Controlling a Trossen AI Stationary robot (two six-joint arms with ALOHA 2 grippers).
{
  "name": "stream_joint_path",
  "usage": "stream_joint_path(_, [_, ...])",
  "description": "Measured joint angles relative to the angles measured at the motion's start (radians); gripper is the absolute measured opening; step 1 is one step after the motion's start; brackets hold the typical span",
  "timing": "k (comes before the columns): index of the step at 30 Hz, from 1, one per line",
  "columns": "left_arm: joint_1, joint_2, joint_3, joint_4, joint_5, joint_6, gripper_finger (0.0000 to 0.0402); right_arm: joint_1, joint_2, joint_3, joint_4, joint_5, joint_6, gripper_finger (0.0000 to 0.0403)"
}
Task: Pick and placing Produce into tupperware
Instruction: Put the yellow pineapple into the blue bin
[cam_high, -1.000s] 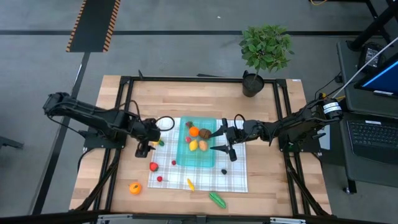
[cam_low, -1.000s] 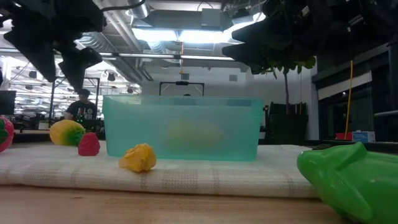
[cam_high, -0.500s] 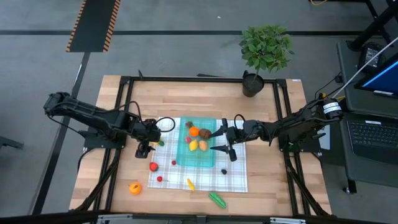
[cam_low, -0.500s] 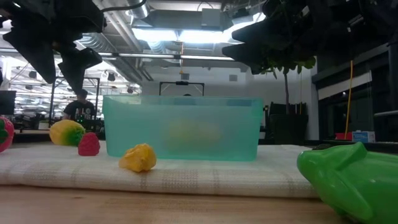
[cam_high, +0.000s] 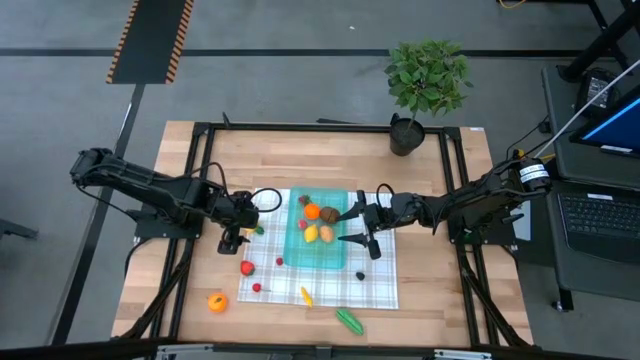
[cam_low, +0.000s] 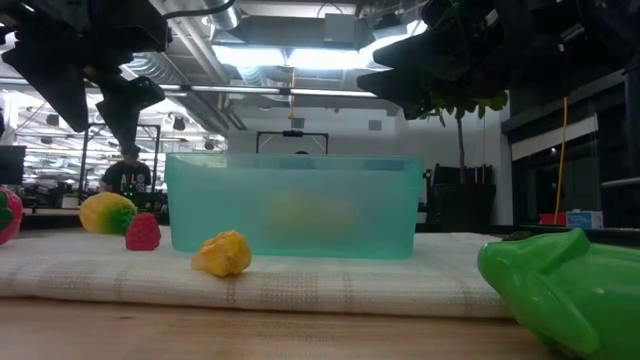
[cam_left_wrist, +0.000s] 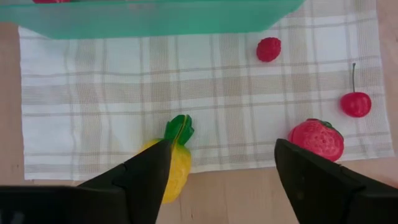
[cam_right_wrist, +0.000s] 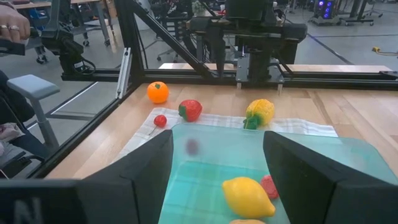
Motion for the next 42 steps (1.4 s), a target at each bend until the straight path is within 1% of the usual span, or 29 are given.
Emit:
stream_joint_path(6, [0.000,0.000,0.000,-0.001,-0.028,0.004,0.0324,0.000,0.000,0.000,0.000,0.000,0.001,0.0251])
stream_joint_path(10, [0.000,0.000,0.000,-0.001,-0.028,0.005,0.0337,0.000,0.000,0.000,0.000,0.000,0.001,0.0251])
stream_joint_path(18, [0.000,0.000,-0.002,0.005,-0.032,-0.027,0.0331,0.000,0.000,0.000,-0.001,0.001,0.001,0.0251])
stream_joint_path(24, [-0.002,0.000,-0.002,0.006,-0.032,-0.155,0.0334,0.000,0.000,0.000,-0.001,0.001,-0.001,0.0251])
stream_joint_path(30, [-0.020,0.000,-0.002,0.000,-0.020,-0.151,0.0324,0.000,0.000,0.000,-0.001,0.001,-0.002,0.0251])
stream_joint_path(34, [-0.030,0.000,-0.002,-0.045,-0.019,-0.150,0.0322,0.000,0.000,0.000,-0.001,0.001,0.000,0.0251])
stream_joint_path(36, [-0.031,0.003,-0.002,-0.069,-0.043,-0.150,0.0322,0.000,0.000,0.000,-0.001,0.001,0.000,0.0251])
stream_joint_path(39, [-0.031,0.019,-0.002,-0.092,-0.108,-0.150,0.0320,0.000,0.000,0.000,-0.001,0.001,-0.001,0.0251])
stream_joint_path(42, [-0.031,0.052,-0.002,-0.087,-0.126,-0.149,0.0319,0.000,0.000,-0.001,-0.001,0.001,-0.001,0.0251])
